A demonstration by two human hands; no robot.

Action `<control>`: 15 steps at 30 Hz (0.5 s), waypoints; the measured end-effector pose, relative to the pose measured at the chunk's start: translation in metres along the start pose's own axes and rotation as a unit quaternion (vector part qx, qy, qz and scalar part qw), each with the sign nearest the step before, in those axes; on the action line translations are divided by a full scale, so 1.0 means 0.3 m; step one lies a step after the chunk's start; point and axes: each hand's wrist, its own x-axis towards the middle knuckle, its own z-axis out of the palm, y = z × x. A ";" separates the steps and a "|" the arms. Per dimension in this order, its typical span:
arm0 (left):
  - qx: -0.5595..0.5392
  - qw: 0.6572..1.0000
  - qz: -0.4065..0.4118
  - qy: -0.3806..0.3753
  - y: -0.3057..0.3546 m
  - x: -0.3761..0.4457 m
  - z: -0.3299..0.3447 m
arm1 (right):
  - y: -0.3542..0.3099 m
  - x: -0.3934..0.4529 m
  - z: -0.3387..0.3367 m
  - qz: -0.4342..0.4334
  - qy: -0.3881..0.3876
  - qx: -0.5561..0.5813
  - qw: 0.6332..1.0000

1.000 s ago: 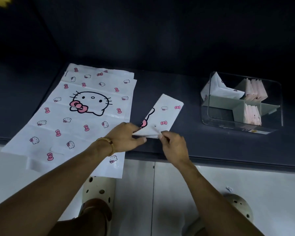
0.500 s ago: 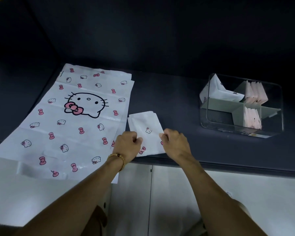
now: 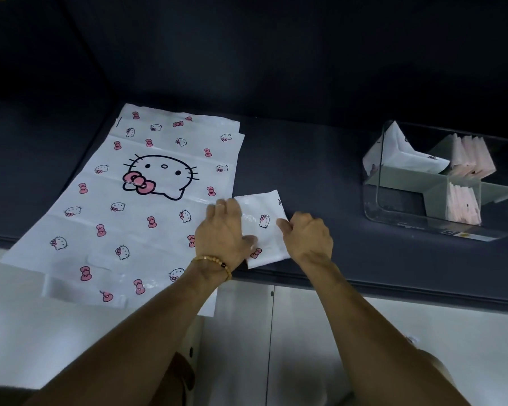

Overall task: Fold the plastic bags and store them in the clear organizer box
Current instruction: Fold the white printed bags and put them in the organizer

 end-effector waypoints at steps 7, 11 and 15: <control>0.079 0.952 0.277 -0.106 0.011 0.030 0.090 | 0.131 0.040 -0.077 -0.102 0.091 -0.042 0.990; 0.069 0.963 0.247 -0.085 0.011 0.025 0.118 | 0.192 -0.084 -0.058 -0.147 0.157 -0.064 0.974; 0.105 0.962 0.237 -0.088 0.012 0.024 0.116 | 0.228 -0.198 0.039 -0.108 0.001 -0.128 0.986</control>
